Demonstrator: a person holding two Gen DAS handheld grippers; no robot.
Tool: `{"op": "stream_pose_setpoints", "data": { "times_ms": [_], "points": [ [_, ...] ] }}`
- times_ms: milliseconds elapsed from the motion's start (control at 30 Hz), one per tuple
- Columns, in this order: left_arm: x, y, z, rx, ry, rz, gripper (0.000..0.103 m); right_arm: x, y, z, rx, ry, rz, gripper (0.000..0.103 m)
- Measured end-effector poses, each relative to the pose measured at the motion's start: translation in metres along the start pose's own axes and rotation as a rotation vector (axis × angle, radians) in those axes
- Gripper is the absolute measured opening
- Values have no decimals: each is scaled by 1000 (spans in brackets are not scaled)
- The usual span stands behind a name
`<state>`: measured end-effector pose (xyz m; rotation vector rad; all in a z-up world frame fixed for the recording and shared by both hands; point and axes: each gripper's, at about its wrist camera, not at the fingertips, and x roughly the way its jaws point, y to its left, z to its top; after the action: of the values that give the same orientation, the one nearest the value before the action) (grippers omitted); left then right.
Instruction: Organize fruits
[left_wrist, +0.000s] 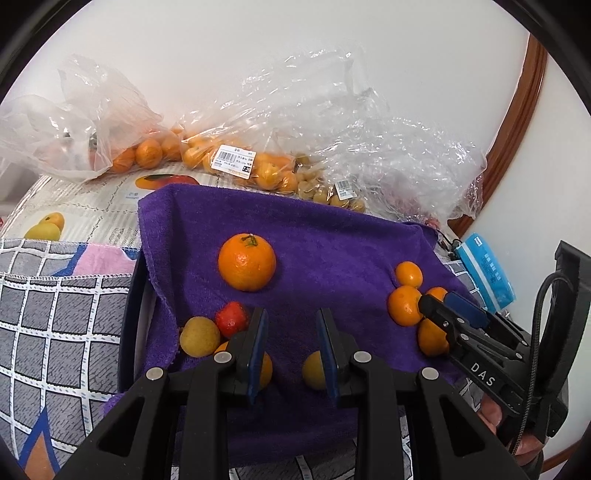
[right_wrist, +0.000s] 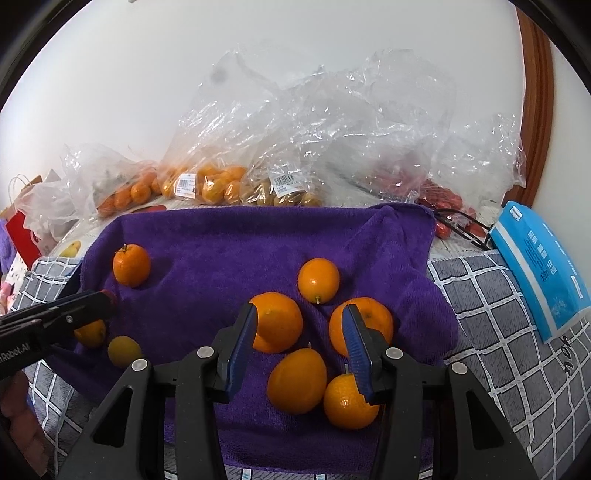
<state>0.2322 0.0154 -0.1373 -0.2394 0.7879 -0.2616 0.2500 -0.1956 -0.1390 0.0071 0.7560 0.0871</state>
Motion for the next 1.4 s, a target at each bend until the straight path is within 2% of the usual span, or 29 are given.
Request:
{"op": "stream_pose_setpoints", "data": {
  "times_ms": [100,300,433,500,600,700,767,867,933,1000,1067,1100,1200,1233,1400],
  "points": [
    [-3,0,1,3,-5,-4,31,0,0,0,-1,-4,-7,47],
    [-14,-3,6,30,-47,24,32,-8,-2,2,6,-21,-23,47],
    [-31,-5,13,21,-89,43,32,-25,-1,11,40,9,-6,47],
    [-44,-4,17,-11,-89,19,37,-45,1,16,50,10,8,47],
    [-65,-9,15,-12,-85,62,38,-76,6,19,42,-12,-22,48],
    [-90,-15,7,-12,-84,79,43,-108,14,17,38,6,-32,54],
    [-106,-20,1,-8,-76,76,44,-134,19,11,47,-2,-36,55],
    [-133,-30,-11,17,-83,107,52,-169,27,3,48,-32,-64,62],
    [-152,-37,-20,43,-88,150,57,-188,31,-4,31,-22,-77,62],
    [-167,-41,-27,43,-97,158,62,-201,31,-11,34,-1,-90,62],
    [-182,-45,-36,43,-99,154,63,-217,27,-20,66,13,-90,62],
    [-186,-47,-39,45,-101,154,65,-223,25,-24,72,15,-89,65],
    [-203,-56,-50,64,-111,162,67,-246,22,-34,74,-27,-106,87],
    [-206,-58,-53,71,-111,168,70,-255,22,-39,70,-48,-119,91],
    [-227,-75,-69,116,-126,191,78,-280,22,-53,38,-64,-147,98]
  ]
}}
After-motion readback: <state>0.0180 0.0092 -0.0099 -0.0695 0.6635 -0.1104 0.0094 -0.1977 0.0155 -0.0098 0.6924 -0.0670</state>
